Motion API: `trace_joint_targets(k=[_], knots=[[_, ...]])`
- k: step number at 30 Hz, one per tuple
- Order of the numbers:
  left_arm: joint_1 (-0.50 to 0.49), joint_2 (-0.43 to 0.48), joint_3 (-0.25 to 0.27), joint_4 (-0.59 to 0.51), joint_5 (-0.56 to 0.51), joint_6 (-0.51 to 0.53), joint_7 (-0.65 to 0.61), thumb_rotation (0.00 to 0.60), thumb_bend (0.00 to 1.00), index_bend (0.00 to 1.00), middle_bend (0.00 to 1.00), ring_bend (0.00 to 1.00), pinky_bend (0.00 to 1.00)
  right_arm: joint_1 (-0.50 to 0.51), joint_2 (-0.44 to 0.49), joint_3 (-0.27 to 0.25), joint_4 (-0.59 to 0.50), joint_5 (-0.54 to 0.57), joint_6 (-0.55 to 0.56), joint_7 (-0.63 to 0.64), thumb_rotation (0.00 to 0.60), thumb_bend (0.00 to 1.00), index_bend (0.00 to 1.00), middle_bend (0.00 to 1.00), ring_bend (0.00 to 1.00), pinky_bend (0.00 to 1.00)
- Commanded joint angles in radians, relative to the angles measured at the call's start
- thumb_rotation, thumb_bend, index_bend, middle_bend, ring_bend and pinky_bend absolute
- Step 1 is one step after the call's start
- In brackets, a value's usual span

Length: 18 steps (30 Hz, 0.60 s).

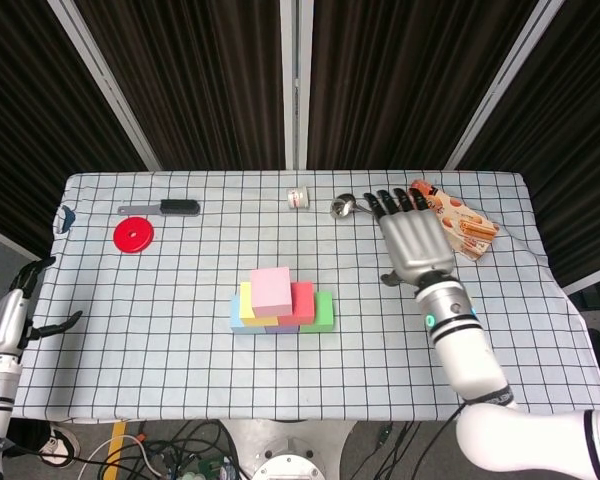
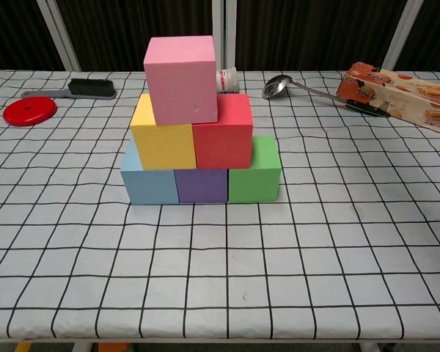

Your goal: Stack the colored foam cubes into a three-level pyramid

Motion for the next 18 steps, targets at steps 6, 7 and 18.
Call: trace_joint_targets(k=[6,7,18], knots=[[0.027,-0.032,0.011,0.001,0.090,0.173,0.251,0.600,0.09,0.13,0.11,0.00,0.06,-0.728,-0.184,-0.449,0.187,-0.957,0.438,0.366,0.600,0.02,0.00,0.00,0.00,0.00],[0.029,-0.035,0.015,0.002,0.094,0.182,0.276,0.600,0.08,0.12,0.11,0.00,0.06,-0.758,-0.207,-0.455,0.230,-0.989,0.453,0.399,0.600,0.02,0.00,0.00,0.00,0.00],[0.059,-0.047,0.061,-0.028,0.086,0.191,0.413,0.600,0.02,0.11,0.10,0.00,0.06,-0.988,-0.437,-0.466,0.629,-1.226,0.568,0.548,0.600,0.01,0.00,0.00,0.00,0.00]])
